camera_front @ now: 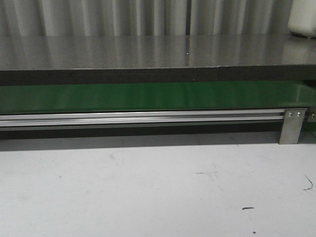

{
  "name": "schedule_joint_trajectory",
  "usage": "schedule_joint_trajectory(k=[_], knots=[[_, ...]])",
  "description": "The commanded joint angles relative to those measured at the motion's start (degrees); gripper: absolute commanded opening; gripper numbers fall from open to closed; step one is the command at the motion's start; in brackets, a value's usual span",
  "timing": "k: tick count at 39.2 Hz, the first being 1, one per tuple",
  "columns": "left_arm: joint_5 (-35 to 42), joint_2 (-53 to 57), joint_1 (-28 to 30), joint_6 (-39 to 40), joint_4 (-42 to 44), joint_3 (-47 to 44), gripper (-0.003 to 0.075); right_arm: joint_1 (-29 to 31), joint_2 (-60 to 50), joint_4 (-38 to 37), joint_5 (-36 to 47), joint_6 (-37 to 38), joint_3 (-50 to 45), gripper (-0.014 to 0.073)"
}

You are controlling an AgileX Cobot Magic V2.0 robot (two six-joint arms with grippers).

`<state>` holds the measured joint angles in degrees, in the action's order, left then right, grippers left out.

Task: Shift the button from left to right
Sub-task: 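Carry the push button over the conveyor belt with the left gripper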

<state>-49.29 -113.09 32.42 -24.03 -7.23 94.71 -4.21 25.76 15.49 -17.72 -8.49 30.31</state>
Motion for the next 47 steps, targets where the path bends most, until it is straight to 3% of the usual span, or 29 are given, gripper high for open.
schedule_joint_trajectory(k=[1,13,25,35,44,47], knots=[[-0.22,6.68,-3.31,2.40,-1.79,3.12,0.0048,-0.08,0.49,0.48,4.69,-0.52,2.00,0.0645],[-11.41,8.75,-12.48,8.40,-1.69,3.11,0.0048,-0.08,0.49,0.48,4.69,-0.52,2.00,0.0645],[-11.30,4.42,-17.36,8.50,-1.29,2.00,0.0088,-0.08,0.49,0.48,4.64,-0.52,2.00,0.0645],[-10.41,2.21,-18.58,8.94,-1.29,2.00,0.0288,-0.08,0.49,0.48,4.64,-0.52,2.00,0.0645],[-12.80,2.53,-20.67,8.94,-1.36,2.82,0.0608,-0.08,0.49,0.48,4.64,-0.52,2.00,0.0645],[-14.81,3.10,-21.88,8.94,-1.36,4.69,0.0634,-0.08,0.49,0.48,4.64,-0.52,2.00,0.0645]])
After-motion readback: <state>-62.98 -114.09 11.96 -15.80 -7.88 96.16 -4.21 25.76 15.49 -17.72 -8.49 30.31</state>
